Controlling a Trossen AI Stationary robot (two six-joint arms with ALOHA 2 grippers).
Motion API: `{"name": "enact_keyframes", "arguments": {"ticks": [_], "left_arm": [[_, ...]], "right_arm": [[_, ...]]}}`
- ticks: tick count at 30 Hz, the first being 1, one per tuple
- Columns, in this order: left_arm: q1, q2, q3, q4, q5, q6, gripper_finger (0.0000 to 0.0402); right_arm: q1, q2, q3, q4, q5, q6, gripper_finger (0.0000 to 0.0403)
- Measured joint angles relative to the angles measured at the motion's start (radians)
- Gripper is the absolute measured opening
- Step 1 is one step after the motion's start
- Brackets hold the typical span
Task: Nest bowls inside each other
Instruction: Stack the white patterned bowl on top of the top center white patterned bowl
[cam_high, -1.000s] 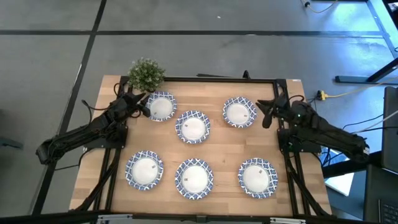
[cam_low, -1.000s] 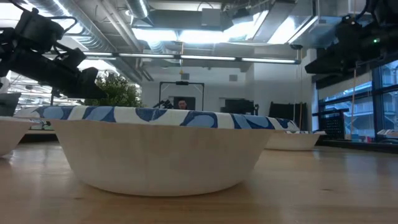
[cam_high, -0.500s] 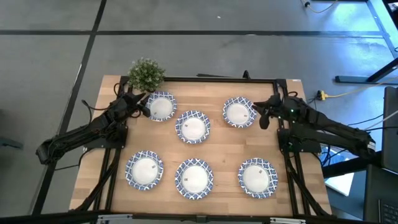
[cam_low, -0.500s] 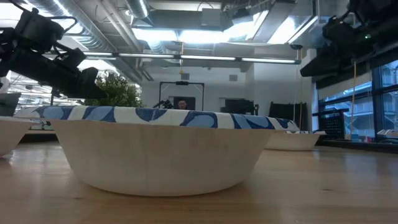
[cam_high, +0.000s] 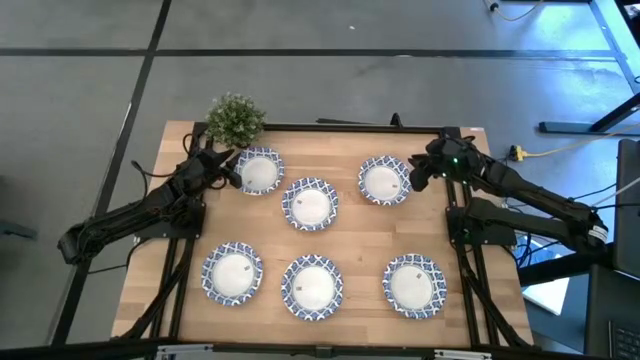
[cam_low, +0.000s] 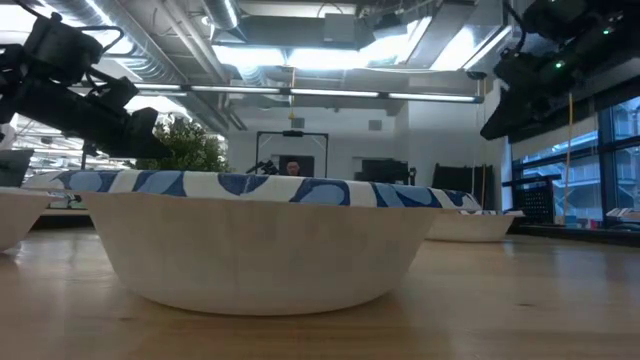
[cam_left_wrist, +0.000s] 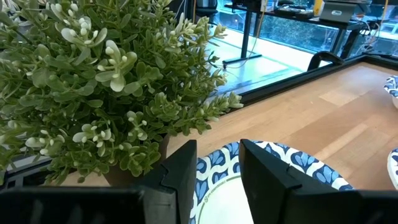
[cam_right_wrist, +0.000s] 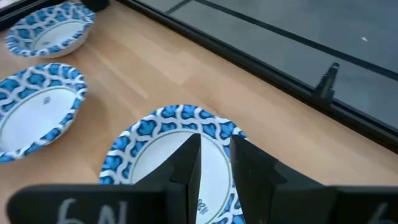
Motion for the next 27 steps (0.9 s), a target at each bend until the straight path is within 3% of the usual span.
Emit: {"name": "enact_keyframes", "arguments": {"ticks": [12, 18, 21, 27], "left_arm": [[0.000, 0.000, 0.000, 0.000, 0.000, 0.000, 0.0115], [0.000, 0.000, 0.000, 0.000, 0.000, -0.002, 0.0115], [0.000, 0.000, 0.000, 0.002, 0.000, -0.004, 0.0115], [0.000, 0.000, 0.000, 0.003, 0.000, -0.007, 0.0115]], "right_arm": [[-0.049, 0.064, 0.003, 0.123, 0.000, 0.061, 0.0087], [-0.090, 0.114, 0.004, 0.021, -0.059, 0.224, 0.0087], [-0.095, 0.160, 0.003, 0.003, -0.110, 0.230, 0.0088], [-0.095, 0.256, 0.003, 0.030, -0.113, 0.230, 0.0115]]}}
